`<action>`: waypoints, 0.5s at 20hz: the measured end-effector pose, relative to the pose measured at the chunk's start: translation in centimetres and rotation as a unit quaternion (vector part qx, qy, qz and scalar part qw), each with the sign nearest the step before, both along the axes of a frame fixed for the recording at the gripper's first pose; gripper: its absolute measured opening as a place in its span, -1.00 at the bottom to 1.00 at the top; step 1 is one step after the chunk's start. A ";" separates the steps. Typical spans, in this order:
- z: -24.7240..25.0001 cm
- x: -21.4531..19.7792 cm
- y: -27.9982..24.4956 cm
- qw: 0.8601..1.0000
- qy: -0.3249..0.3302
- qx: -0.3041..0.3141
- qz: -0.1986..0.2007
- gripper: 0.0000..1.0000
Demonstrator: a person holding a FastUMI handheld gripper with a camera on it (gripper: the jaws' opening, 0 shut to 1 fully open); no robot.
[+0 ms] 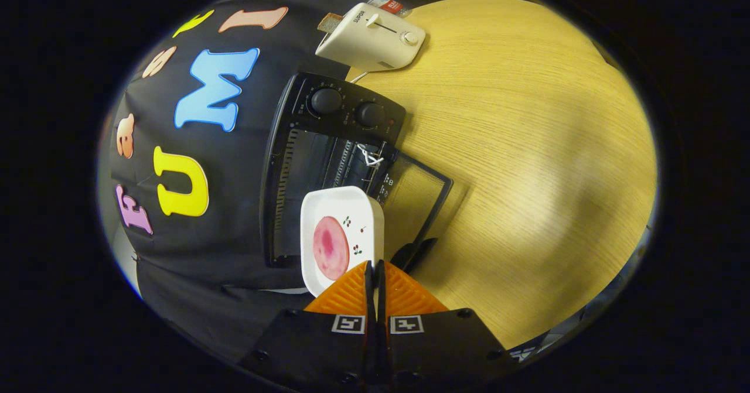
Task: Open the toaster oven, put the food inside, and close the toaster oven door.
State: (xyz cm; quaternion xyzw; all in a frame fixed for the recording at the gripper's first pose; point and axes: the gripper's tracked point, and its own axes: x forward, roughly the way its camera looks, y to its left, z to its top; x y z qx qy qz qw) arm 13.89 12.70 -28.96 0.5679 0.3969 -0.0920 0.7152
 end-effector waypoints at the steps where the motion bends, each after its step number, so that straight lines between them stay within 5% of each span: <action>1: -0.3 0.7 0.1 1.000 -0.001 -0.004 -0.008 -0.97; 10: -2.4 7.6 2.5 0.997 -0.010 0.022 -0.078 -0.96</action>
